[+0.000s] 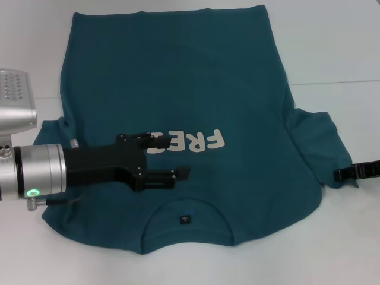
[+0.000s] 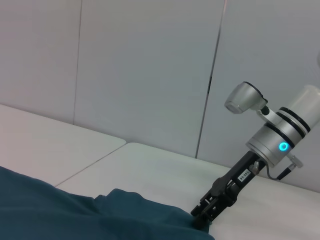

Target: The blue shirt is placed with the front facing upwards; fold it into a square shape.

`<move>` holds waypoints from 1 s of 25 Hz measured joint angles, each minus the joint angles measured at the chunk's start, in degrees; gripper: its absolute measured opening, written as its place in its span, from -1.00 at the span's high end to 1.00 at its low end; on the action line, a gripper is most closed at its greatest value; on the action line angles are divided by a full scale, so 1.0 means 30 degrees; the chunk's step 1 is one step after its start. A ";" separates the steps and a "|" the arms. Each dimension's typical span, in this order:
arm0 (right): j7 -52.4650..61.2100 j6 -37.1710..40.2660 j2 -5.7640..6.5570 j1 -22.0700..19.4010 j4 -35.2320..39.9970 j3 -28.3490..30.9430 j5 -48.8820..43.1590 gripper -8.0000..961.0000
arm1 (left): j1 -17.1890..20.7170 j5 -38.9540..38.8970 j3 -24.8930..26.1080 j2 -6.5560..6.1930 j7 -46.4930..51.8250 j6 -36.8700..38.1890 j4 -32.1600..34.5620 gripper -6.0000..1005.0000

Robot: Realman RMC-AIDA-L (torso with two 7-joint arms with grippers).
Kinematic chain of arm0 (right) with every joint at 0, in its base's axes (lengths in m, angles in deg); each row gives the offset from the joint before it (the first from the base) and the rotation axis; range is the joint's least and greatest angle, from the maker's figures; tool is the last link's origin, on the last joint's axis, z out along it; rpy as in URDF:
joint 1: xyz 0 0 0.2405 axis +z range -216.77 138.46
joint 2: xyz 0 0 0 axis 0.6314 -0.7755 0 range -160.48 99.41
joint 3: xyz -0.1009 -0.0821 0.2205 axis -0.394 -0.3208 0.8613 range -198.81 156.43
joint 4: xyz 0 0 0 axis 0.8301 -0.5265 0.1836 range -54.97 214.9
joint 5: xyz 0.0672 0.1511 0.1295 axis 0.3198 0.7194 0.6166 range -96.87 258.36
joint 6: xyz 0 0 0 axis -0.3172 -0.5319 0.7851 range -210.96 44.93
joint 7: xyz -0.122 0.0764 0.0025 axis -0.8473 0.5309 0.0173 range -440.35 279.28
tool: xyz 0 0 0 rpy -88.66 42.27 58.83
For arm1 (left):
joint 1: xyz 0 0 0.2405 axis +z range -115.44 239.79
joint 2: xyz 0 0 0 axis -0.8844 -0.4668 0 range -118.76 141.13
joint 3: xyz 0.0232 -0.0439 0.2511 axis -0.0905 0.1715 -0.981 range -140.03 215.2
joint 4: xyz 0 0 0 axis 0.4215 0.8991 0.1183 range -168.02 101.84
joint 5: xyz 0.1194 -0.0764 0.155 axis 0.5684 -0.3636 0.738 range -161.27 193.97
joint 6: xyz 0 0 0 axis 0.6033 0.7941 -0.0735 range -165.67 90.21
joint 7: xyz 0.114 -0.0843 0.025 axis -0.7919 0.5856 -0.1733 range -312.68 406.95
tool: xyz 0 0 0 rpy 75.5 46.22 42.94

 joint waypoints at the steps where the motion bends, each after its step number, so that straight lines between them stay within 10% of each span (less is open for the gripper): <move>1: 0.0001 -0.0002 0.0000 -0.0001 -0.0005 -0.0001 -0.0005 -0.15 | 0.0001 -0.0001 0.0001 0.0006 -0.0001 0.0000 0.0011 -0.71; 7: 0.0177 0.0275 -0.0020 0.0013 0.0032 -0.0185 -0.0139 -0.07 | 0.0002 -0.0001 0.0000 0.0027 -0.0009 -0.0005 -0.0036 -0.71; 18: 0.0575 0.1017 -0.0243 -0.0283 0.1769 -0.0245 -0.0769 0.86 | 0.0050 -0.0001 0.0000 0.0115 -0.0088 -0.0032 -0.0040 -0.71; 25: 0.0583 0.0498 -0.0065 -0.0604 0.1898 -0.0156 -0.1141 0.92 | 0.0064 -0.0001 0.0001 0.0188 -0.0036 -0.0030 -0.0038 -0.71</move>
